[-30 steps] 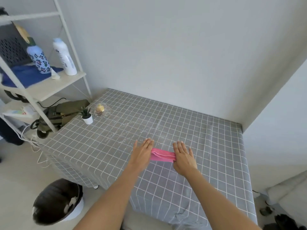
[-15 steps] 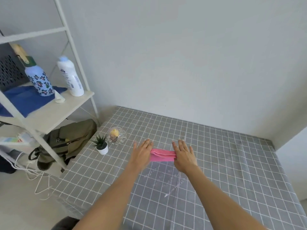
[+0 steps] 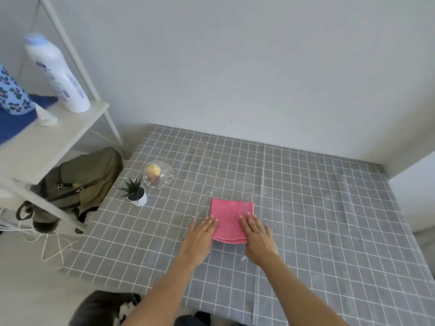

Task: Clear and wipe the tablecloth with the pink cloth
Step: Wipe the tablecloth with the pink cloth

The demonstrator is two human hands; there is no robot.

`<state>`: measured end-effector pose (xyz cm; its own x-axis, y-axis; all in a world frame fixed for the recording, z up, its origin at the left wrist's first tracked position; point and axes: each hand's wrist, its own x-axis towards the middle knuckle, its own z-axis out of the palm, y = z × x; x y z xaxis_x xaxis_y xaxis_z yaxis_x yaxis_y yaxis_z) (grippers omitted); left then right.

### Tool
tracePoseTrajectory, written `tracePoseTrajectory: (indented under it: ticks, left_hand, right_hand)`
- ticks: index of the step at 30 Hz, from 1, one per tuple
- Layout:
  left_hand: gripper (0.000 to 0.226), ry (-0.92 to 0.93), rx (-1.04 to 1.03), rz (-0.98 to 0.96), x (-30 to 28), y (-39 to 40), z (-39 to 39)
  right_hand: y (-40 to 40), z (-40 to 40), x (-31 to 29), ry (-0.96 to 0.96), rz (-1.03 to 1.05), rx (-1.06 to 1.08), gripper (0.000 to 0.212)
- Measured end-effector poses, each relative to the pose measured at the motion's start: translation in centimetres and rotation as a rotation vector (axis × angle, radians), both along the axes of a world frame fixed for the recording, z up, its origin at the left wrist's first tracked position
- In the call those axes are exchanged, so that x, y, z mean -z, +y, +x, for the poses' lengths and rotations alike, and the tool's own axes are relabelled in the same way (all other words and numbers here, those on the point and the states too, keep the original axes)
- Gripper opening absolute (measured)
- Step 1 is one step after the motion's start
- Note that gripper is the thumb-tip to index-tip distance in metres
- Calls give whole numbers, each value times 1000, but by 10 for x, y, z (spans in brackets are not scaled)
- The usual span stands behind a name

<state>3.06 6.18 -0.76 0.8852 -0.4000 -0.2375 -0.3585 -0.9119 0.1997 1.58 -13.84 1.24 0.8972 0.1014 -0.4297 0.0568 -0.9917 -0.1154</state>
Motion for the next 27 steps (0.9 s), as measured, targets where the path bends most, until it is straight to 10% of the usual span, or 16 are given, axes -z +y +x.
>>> tracePoseTrajectory:
  ticks: [27]
  left_hand:
    - [55,-82,-184,-154,22,86,57]
  right_hand:
    - [63,29,31,-215,125,94,72]
